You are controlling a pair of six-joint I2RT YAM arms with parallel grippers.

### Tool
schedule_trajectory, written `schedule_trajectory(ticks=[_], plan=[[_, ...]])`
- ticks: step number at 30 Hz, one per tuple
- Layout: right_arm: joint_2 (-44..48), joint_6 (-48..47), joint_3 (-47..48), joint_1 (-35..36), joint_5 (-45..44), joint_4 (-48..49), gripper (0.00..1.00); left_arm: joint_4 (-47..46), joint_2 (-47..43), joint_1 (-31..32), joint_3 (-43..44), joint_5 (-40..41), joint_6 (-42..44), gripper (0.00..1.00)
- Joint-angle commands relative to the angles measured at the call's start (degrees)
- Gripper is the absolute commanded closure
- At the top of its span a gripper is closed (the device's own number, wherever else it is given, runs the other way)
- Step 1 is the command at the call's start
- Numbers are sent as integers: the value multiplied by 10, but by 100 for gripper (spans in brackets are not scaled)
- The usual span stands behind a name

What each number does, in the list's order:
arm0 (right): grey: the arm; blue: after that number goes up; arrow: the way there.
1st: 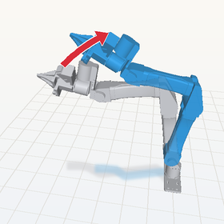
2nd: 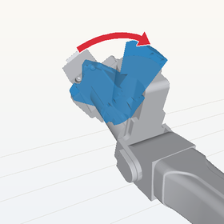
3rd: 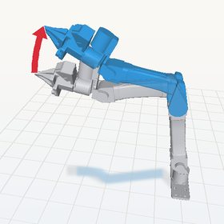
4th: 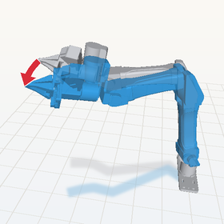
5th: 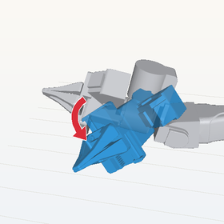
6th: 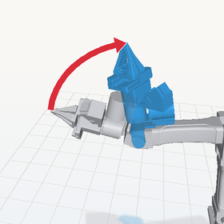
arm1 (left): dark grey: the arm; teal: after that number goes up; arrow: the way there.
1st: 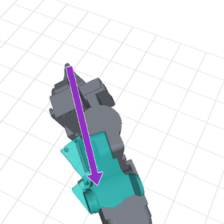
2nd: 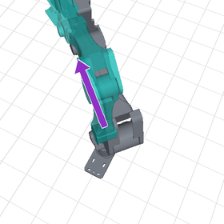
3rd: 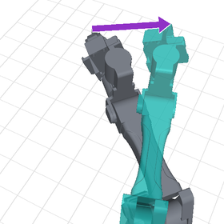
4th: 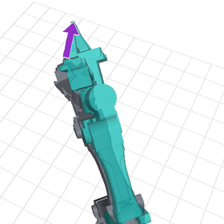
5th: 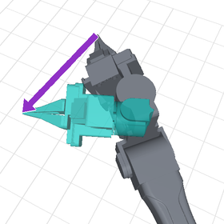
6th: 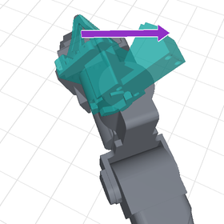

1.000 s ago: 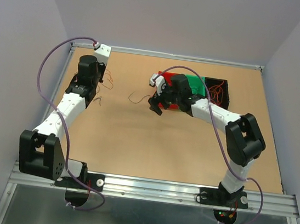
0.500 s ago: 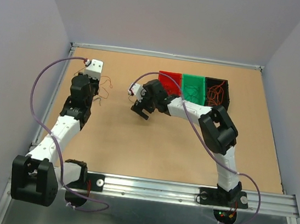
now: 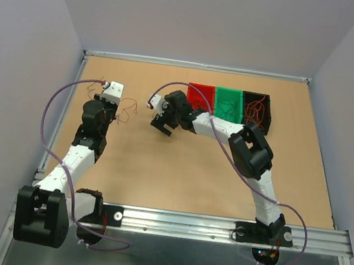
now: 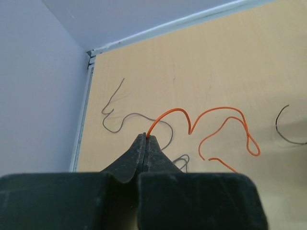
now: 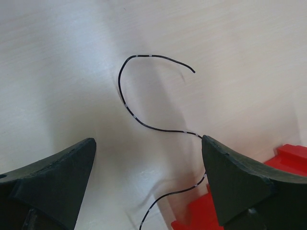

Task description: Untangle the cables

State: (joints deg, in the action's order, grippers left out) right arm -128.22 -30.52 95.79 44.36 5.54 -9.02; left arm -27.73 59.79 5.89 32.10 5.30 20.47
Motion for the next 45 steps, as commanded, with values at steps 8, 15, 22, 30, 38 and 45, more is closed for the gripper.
schedule_trajectory(ticks=[8, 15, 22, 30, 38, 45], plan=[[-36, -16, 144, -11, 91, -102, 4, -42, -75, -102, -49, -158, 25, 100], [-92, -19, 156, -26, 177, -184, 12, -29, -65, -109, -41, -193, 28, 100], [-124, -16, 142, -23, 197, -214, 35, -28, -71, -116, -44, -217, 25, 100], [-61, -24, 133, -16, 215, -222, 99, -27, -77, -116, -52, -227, 25, 100], [175, 5, 38, -17, 268, -202, 100, -22, -88, -116, -54, -245, 24, 100], [248, 48, -3, -45, 191, -138, 100, -3, -84, -117, -49, -302, 31, 100]])
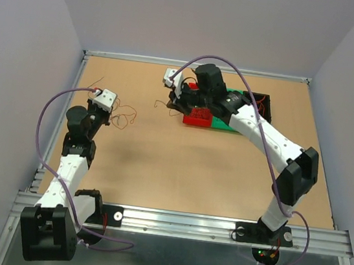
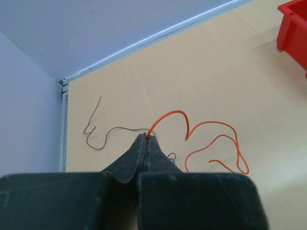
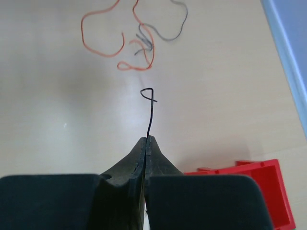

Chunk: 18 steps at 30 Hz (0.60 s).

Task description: Untangle the cables

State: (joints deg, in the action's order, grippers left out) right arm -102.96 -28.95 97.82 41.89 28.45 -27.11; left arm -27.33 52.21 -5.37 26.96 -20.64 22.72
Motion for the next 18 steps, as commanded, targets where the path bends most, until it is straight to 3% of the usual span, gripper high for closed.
schedule_trajectory(ticks=[1, 18], plan=[[-8, 36, -20, -40, -37, 43, 99, -3, -7, -4, 3, -46, 8, 100], [-146, 86, 40, -161, -95, 84, 99, 11, 14, -4, 15, -69, 11, 100]])
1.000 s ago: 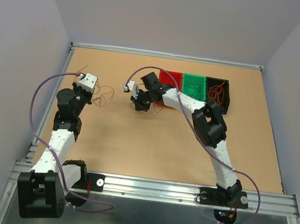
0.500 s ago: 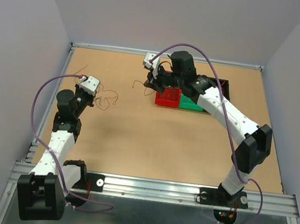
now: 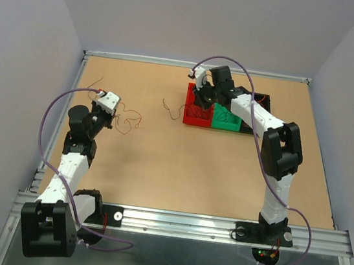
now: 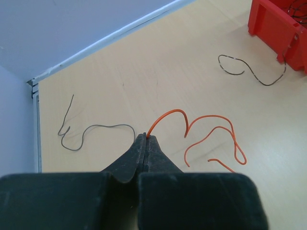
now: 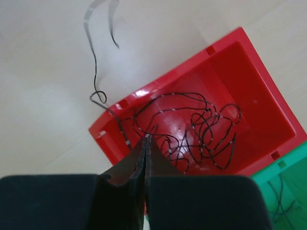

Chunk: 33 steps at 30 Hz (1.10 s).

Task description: Untangle the cables

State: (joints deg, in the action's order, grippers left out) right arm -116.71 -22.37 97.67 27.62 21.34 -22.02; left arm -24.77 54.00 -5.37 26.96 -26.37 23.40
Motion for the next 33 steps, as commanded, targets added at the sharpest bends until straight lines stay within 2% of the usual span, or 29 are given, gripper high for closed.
schedule_trajectory(ticks=[1, 7, 8, 9, 12, 15, 17, 20, 22, 26, 28, 33], plan=[[-16, 24, 45, -28, -24, 34, 99, -14, -2, -4, 15, -11, 5, 100], [16, 11, 10, -49, 25, 44, 98, -13, -1, -3, 16, -11, 5, 100], [29, 6, 4, -49, 33, 44, 90, -14, 0, -3, 16, -10, 4, 100], [33, 1, 1, -49, 55, 44, 65, -14, 4, -3, 17, -10, 6, 100], [46, -21, -5, -44, 70, 43, 32, -12, 7, -4, 18, -9, 6, 100], [55, -70, -34, -21, 55, 43, 21, -12, 3, -4, 17, -10, 7, 100], [59, -85, -51, -6, 52, 42, 19, -12, 2, -3, 16, -10, 8, 100], [53, -94, -52, 11, 42, 41, 22, -12, 3, -3, 16, -10, 9, 100], [40, -102, -50, 20, 14, 40, 29, -12, 6, -3, 16, -11, 9, 100], [19, -113, -42, 33, -9, 37, 32, -12, 6, -3, 16, -12, 9, 100], [2, -111, -32, 40, -27, 37, 40, -12, 8, -3, 17, -12, 10, 100], [-15, -124, -26, 52, -50, 31, 46, -12, 14, -3, 19, -11, 10, 100]])
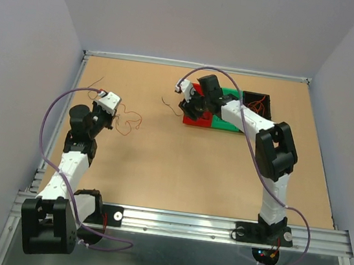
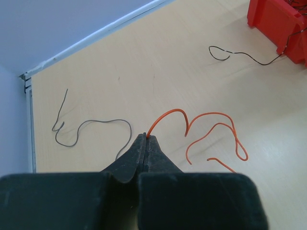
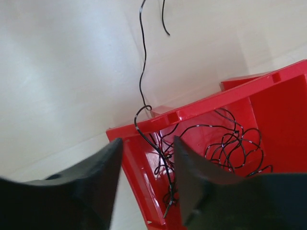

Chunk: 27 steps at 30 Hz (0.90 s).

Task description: Untangle the cables

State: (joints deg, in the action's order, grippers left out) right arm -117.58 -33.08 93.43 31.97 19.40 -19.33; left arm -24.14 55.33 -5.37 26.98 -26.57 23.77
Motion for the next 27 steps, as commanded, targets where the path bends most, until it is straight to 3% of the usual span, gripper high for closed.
schedule_trajectory(ticks=[1, 4, 7, 18, 23, 27], plan=[[-7, -18, 16, 9, -34, 3, 55, -18, 0, -3, 18, -10, 8, 100], [0, -22, 10, 9, -36, 0, 72, -19, 3, -3, 18, -10, 8, 100], [10, -17, 4, 9, -25, -1, 100, -19, 7, -3, 20, -12, 9, 100], [150, 19, -32, 6, 20, 26, 99, -19, 7, -3, 19, -12, 12, 100], [163, 55, -40, -10, -28, 47, 99, -18, 5, -3, 19, -12, 11, 100], [162, 90, -53, -48, -16, 58, 99, -17, 3, -3, 19, -12, 10, 100]])
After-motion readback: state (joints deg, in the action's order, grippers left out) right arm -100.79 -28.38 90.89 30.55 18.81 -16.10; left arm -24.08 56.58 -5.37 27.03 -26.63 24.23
